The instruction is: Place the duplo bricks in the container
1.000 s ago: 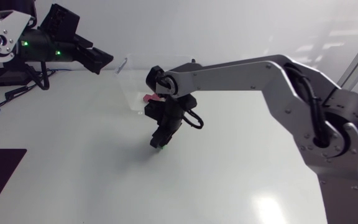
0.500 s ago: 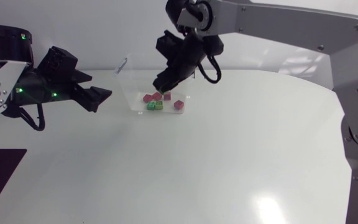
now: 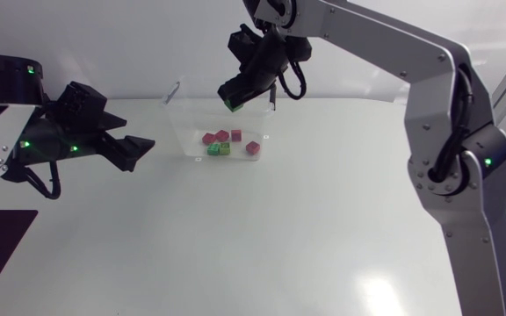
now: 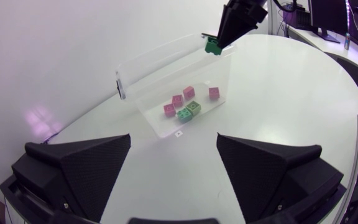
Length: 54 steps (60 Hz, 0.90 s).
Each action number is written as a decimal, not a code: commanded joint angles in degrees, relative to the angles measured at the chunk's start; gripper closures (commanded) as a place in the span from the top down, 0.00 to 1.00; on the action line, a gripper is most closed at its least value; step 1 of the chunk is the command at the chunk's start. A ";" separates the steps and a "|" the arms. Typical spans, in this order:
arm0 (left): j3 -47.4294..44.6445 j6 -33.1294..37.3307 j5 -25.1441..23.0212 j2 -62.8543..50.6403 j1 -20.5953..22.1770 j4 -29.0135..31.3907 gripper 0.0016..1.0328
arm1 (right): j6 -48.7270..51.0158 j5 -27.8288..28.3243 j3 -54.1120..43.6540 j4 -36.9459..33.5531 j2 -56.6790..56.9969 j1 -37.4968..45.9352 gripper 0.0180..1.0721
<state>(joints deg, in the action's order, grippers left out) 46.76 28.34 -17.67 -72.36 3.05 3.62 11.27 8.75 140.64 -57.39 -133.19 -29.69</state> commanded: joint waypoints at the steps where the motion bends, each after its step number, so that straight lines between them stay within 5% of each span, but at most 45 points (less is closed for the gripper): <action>1: -1.67 0.58 -0.26 1.08 -0.41 -0.89 0.93 | -2.04 -0.32 6.23 -2.47 -4.10 1.30 0.28; 54: -2.11 0.40 -0.52 2.48 -0.85 -0.98 0.93 | -4.85 -1.02 12.91 -5.19 -8.05 5.26 0.28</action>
<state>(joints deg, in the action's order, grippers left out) 45.98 28.34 -17.69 -70.63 2.63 3.05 7.88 8.14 151.63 -61.80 -139.55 -24.77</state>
